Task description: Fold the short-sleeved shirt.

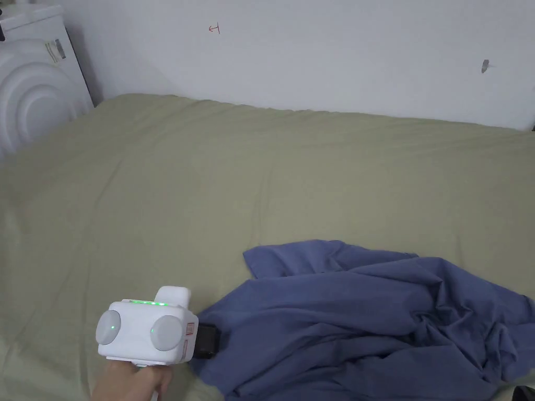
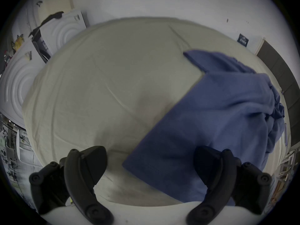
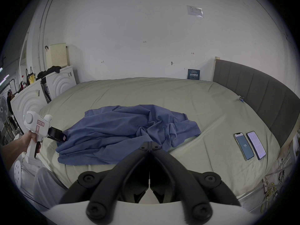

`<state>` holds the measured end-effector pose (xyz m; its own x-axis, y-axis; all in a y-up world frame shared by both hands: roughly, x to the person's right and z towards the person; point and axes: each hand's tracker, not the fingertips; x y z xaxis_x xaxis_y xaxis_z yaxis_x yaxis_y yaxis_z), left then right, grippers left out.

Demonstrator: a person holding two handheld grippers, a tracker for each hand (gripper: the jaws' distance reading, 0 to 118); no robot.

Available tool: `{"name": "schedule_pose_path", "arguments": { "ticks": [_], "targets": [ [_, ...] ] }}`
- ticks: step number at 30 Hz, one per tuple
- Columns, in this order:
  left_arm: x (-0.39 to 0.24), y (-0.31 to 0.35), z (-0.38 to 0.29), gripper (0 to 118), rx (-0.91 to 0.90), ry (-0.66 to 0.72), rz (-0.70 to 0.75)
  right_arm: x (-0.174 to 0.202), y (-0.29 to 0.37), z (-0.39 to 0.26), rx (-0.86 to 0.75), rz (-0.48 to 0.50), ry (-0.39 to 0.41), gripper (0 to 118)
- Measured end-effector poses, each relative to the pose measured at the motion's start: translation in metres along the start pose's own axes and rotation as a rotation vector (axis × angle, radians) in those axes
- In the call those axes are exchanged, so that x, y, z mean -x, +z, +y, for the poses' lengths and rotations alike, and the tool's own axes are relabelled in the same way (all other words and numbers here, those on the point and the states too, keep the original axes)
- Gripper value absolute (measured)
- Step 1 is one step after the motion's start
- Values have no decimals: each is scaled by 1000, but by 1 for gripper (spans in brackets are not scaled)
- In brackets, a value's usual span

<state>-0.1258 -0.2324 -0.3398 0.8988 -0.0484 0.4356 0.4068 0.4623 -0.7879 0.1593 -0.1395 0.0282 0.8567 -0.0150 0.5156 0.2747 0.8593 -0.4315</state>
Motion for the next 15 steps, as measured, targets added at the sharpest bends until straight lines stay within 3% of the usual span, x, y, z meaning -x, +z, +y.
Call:
{"name": "schedule_pose_path", "arguments": {
  "ticks": [1, 2, 3, 4, 10, 15],
  "targets": [
    [-2, 8, 0, 59, -13, -12, -15, -1, 1, -1, 3, 4, -5, 0],
    [-7, 14, 1, 20, -27, -54, -2, -2, 1, -2, 10, 9, -12, 0],
    [-12, 17, -2, 0, 3, -59, -37, -3, 1, -3, 15, 14, -17, 0],
    [-9, 21, -1, 0, -37, -66, 41, -5, 1, -5, 21, 16, -17, 0],
    [0, 23, 1, 0, -34, -8, -20, -25, -5, -10, 72, -27, -49, 0],
    [2, 18, 6, 0, -42, -41, -49, -62, -43, 2, 110, -111, -37, 0]
  ]
}}
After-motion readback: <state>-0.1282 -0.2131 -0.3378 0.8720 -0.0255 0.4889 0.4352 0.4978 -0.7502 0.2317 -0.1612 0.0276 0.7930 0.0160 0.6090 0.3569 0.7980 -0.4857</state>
